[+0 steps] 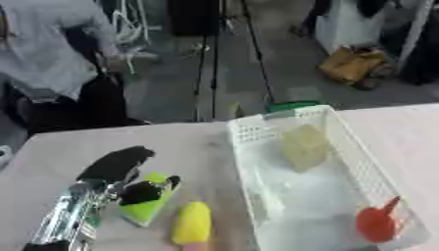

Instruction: Pick up objects on the table and place them in the box.

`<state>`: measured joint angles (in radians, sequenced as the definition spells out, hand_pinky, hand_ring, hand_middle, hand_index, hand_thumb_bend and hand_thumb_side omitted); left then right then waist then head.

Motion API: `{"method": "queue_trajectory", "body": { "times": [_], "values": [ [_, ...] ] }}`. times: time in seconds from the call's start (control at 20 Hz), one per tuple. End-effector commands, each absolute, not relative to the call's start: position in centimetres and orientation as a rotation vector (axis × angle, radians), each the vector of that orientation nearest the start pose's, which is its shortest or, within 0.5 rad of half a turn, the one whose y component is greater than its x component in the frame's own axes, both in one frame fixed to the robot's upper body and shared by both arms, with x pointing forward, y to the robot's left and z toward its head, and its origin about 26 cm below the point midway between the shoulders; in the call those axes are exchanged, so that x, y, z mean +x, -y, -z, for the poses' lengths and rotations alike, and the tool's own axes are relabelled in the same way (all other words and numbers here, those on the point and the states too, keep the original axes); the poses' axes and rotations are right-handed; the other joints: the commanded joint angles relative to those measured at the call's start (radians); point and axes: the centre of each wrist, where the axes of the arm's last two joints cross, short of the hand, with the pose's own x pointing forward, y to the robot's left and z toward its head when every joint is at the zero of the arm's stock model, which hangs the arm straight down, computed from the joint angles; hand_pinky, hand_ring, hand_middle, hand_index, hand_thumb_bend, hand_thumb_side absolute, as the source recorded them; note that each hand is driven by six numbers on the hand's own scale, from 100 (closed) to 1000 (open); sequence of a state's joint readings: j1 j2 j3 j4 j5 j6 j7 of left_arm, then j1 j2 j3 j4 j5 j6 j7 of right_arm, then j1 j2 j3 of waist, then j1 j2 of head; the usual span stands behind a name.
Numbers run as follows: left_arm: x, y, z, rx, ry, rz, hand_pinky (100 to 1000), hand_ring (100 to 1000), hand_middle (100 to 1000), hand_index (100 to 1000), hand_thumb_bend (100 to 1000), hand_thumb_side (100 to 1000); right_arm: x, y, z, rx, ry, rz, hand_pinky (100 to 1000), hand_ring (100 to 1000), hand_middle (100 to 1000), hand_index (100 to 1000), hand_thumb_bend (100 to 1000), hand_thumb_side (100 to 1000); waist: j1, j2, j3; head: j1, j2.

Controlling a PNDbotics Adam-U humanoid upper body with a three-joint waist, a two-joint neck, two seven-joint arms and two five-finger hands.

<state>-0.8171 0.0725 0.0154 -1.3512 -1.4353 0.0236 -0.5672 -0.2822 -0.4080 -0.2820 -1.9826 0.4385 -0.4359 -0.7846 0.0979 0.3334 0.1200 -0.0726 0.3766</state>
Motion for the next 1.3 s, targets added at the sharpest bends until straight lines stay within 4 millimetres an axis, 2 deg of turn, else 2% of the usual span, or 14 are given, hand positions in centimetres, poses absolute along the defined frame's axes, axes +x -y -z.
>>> {"method": "queue_trajectory", "body": {
  "times": [0.05, 0.55, 0.8, 1.3],
  "values": [
    [42.9, -16.9, -22.4, 1.138, 1.376, 1.393, 1000, 1000, 961, 1000, 577, 1000, 28.6, 34.2, -23.3, 1.169, -2.909, -0.370, 897, 861, 677, 752, 100, 1000, -0.007, -0.017, -0.001, -0.003, -0.006],
    [42.9, -17.0, -22.4, 1.142, 1.373, 1.401, 1000, 1000, 965, 1000, 585, 1000, 28.6, 34.2, -23.4, 1.164, -2.909, -0.366, 897, 861, 677, 751, 100, 1000, -0.006, -0.017, -0.003, -0.003, -0.003],
    [43.2, -16.9, -21.4, 1.160, 1.356, 1.443, 1000, 1000, 989, 1000, 657, 1000, 28.6, 34.1, -23.4, 1.163, -2.910, -0.365, 897, 861, 675, 750, 100, 1000, -0.005, -0.015, -0.004, -0.003, -0.003],
    [43.6, -17.0, -20.7, 1.272, 1.310, 1.494, 1000, 1000, 996, 1000, 735, 1000, 28.6, 34.1, -23.4, 1.160, -2.912, -0.367, 897, 860, 671, 749, 100, 1000, -0.006, -0.013, -0.008, -0.001, -0.003]
  ]
}}
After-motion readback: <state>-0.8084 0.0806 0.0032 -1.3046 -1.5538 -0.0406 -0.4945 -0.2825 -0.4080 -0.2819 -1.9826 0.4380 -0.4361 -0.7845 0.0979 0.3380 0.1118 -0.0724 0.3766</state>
